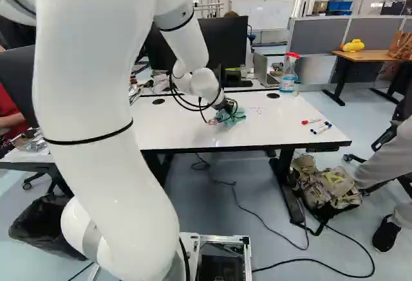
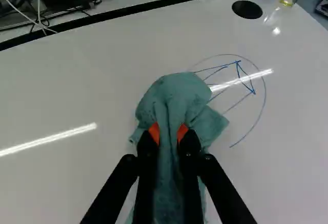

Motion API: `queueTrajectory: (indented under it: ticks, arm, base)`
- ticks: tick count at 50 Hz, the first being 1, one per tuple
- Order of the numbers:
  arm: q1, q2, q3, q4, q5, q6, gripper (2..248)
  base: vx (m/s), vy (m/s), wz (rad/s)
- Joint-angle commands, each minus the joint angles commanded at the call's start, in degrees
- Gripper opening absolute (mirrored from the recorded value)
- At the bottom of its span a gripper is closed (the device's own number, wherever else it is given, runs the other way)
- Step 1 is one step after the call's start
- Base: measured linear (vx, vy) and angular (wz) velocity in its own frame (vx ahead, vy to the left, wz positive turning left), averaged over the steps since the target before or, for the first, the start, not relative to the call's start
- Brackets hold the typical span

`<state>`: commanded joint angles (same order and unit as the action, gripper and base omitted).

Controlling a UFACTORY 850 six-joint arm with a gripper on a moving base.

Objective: Clean the table with the green towel

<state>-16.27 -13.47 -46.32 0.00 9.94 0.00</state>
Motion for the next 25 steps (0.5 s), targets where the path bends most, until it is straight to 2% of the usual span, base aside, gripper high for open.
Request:
queueTrajectory:
  ticks: [25]
  arm:
    - [-0.2, -0.2, 0.3, 0.0, 0.0, 0.0, 55]
  base:
    - [0.0, 0.0, 0.0]
